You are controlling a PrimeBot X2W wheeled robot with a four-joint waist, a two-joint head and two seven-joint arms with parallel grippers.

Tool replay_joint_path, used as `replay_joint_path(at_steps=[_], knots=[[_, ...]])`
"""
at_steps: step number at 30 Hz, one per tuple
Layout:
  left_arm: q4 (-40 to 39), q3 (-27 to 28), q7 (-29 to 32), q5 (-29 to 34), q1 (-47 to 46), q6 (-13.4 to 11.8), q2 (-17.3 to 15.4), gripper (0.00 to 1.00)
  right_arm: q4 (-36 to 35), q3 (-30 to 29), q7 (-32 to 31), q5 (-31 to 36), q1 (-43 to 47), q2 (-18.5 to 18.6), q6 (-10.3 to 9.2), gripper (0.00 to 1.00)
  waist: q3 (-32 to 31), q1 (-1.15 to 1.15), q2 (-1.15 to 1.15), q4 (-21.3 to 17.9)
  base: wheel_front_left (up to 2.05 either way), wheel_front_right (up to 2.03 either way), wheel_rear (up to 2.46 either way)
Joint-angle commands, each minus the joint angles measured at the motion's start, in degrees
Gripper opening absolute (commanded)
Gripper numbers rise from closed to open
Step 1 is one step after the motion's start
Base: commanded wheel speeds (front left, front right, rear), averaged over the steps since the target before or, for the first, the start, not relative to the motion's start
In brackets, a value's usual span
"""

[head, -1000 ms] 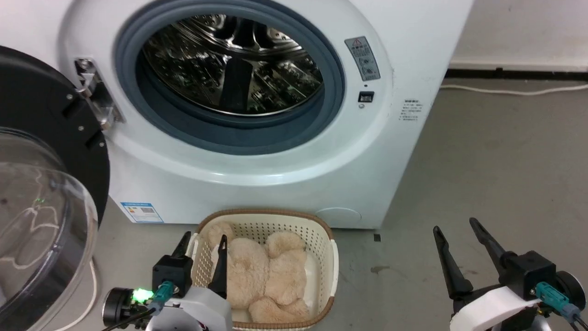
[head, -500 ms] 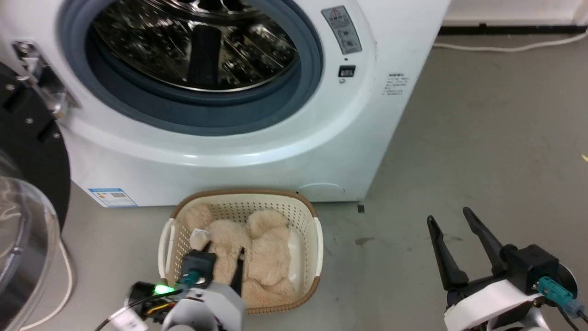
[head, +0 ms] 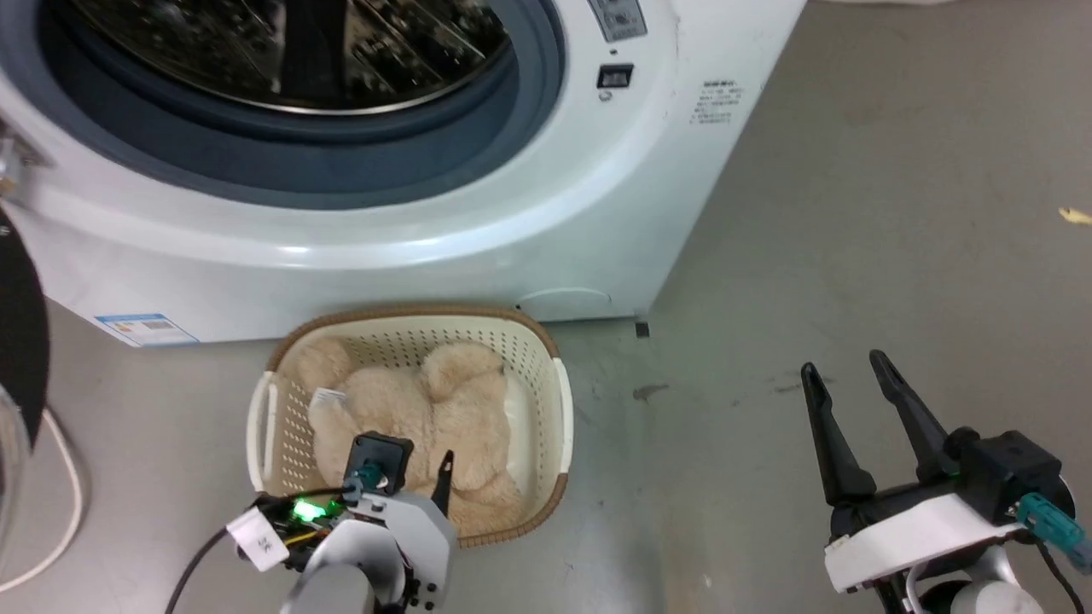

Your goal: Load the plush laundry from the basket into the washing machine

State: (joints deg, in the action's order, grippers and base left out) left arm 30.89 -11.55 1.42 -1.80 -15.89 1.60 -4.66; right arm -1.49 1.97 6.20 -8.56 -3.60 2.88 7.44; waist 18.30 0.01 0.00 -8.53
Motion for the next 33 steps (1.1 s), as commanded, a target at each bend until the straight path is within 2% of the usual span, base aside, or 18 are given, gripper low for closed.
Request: replay_joint_path(at_steps=[1, 17, 23, 33], knots=[[1.5, -0.4, 0.3, -0.3, -1.6, -0.4, -0.6, 1.00, -0.3, 0.2, 0.6, -0.9, -1.2, 0.0, 0.03, 1.00, 1.2, -0.01, 0.00, -0.7, 0.00, 0.00, 0.00], [11.2, -2.2, 1.3, -3.0, -10.7, -1.2, -3.6, 1.00, -0.8, 1.6, 2.5, -5.4, -4.0, 0.0, 0.03, 1.00, 9.5, -0.01, 0.00, -3.7, 0.00, 0.00, 0.00], [14.4, -2.3, 0.9, -4.5, -15.3, -3.0, -4.5, 1.00, -1.1, 2.1, 3.2, -7.0, -5.2, 0.0, 0.03, 1.00, 13.1, -0.01, 0.00, -4.7, 0.00, 0.00, 0.00], [20.6, -7.2, 3.8, -2.7, -22.4, -3.2, -7.1, 1.00, -1.4, 2.9, 4.4, -9.7, -7.5, 0.0, 0.04, 1.00, 18.9, -0.01, 0.00, -7.0, 0.00, 0.00, 0.00]])
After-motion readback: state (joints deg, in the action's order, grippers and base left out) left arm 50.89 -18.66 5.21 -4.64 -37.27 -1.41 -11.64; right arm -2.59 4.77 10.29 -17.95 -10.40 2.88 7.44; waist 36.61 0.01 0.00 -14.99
